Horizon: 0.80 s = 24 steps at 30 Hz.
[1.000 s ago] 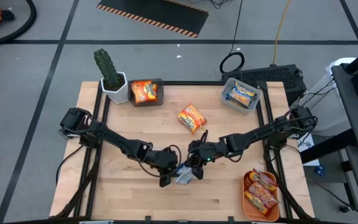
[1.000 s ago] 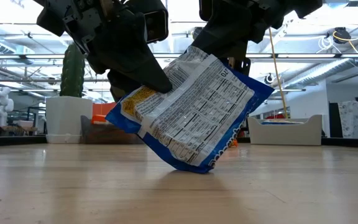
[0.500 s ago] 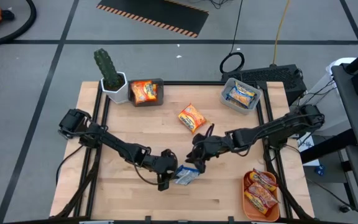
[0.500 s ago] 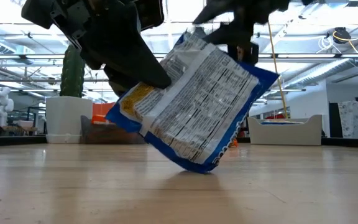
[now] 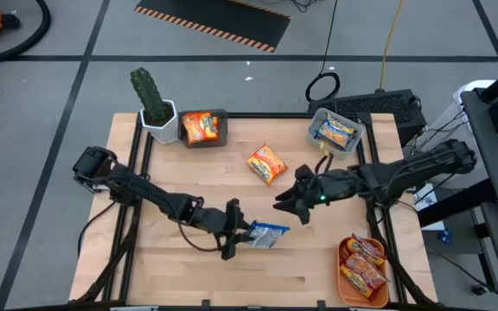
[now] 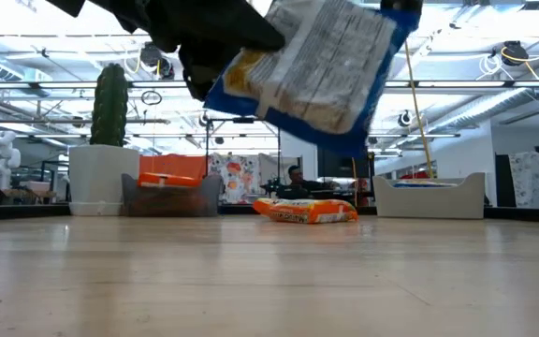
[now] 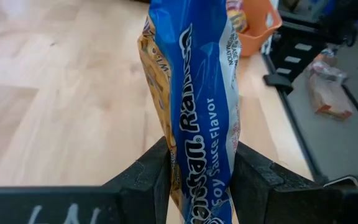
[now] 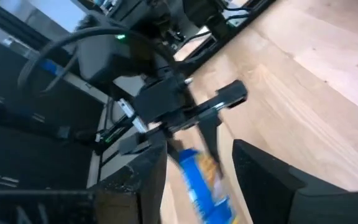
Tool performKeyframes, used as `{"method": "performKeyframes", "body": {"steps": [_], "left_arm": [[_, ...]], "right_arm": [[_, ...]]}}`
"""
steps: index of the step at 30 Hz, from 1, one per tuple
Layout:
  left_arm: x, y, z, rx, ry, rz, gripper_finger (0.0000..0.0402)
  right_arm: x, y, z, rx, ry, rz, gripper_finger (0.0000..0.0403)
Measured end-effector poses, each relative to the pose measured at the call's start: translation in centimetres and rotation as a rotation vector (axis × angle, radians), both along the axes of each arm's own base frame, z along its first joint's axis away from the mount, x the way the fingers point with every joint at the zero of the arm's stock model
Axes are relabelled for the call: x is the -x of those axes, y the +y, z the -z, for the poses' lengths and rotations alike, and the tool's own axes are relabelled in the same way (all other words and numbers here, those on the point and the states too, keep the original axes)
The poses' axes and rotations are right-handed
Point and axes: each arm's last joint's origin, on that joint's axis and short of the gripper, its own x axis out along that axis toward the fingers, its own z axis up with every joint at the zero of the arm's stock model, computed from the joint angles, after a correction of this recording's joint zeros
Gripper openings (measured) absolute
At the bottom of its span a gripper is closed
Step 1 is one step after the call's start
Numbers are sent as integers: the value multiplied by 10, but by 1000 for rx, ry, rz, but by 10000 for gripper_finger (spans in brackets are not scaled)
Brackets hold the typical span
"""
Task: Sort Maruchan noodles
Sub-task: Put the blue noodle pack into the gray bin
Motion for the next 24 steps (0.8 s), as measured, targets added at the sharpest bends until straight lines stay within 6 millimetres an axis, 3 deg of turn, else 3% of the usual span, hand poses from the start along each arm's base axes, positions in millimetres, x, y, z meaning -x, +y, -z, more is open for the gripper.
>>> {"method": "performKeyframes", "body": {"steps": [5, 11, 16, 24], "left_arm": [[0, 8, -6, -1, -10, -22, 128], [-4, 16, -15, -27, -43, -25, 128], [-9, 26, -23, -48, -79, -38, 128], [-11, 37, -20, -45, -59, -44, 128]], "right_arm": [[1, 0, -27, 10, 42, -7, 179], [-16, 7, -52, 92, 160, -122, 183], [-34, 5, -42, 85, 242, -215, 229], [-49, -8, -20, 227, 325, -260, 302]]}}
